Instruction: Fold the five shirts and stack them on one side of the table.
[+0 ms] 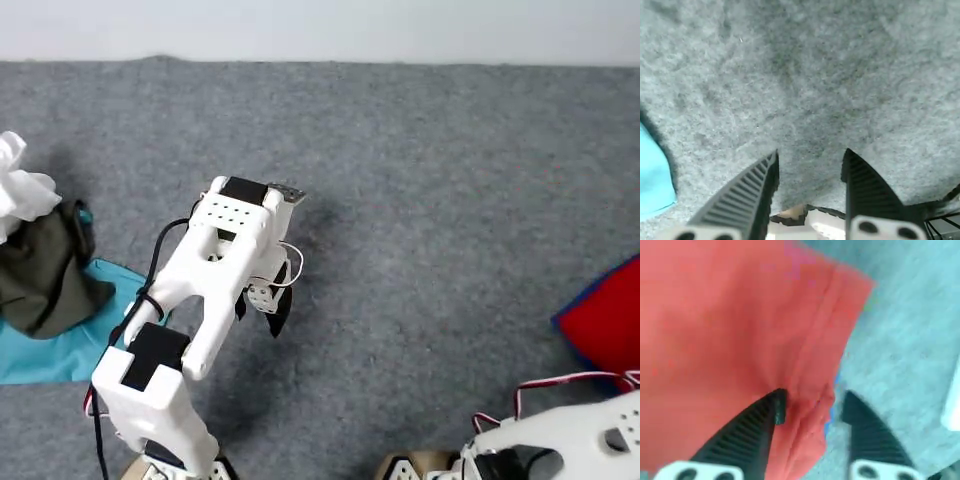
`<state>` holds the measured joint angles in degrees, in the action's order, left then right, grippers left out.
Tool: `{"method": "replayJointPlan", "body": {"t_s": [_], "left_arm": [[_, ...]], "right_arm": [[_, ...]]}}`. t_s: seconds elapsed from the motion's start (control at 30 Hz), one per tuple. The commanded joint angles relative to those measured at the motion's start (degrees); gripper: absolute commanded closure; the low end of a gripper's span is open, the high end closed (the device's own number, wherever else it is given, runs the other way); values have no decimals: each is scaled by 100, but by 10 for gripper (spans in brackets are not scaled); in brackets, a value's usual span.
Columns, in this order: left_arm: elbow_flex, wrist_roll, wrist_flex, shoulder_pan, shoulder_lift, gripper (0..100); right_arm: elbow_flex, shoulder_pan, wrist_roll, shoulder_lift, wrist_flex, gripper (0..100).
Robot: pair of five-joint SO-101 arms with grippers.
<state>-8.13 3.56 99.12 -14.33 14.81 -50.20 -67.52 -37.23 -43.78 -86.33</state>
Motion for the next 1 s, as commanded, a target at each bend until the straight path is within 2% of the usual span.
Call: {"method": "replayJointPlan", "body": {"t_s": [0.0, 0.1, 0.2, 0.3, 0.4, 0.47, 0.6, 0.8, 0.87, 0.97], "left_arm": [[40, -44, 114, 26, -308, 798], [251, -35, 141, 62, -308, 797], [787, -35, 149, 431, -316, 797], [1490, -35, 149, 1125, -510, 797], [2097, -53, 149, 1837, -932, 797], [2316, -88, 149, 2321, -1310, 797], [2396, -466, 149, 3393, -1881, 798], [2422, -1196, 97, 5020, -2110, 800], [2422, -1442, -290, 5477, -2022, 800], [2431, -1433, -1565, 6004, -1732, 799]], "right_arm": [[-879, 356, 193, 514, -251, 732], [-1459, 681, 193, 681, -611, 732], [-2119, 1077, 255, 813, -1086, 732], [-2567, 1684, 853, 848, -1710, 732], [-2541, 2167, 1653, 1033, -1675, 732], [-2462, 2607, 1925, 1253, -1684, 732], [-1662, 3705, 1987, 1895, -1684, 732], [580, 5587, 2004, 3029, -1675, 732], [1310, 6097, 2004, 3292, -1666, 732], [2224, 6615, 1987, 3486, -1648, 732]]}}
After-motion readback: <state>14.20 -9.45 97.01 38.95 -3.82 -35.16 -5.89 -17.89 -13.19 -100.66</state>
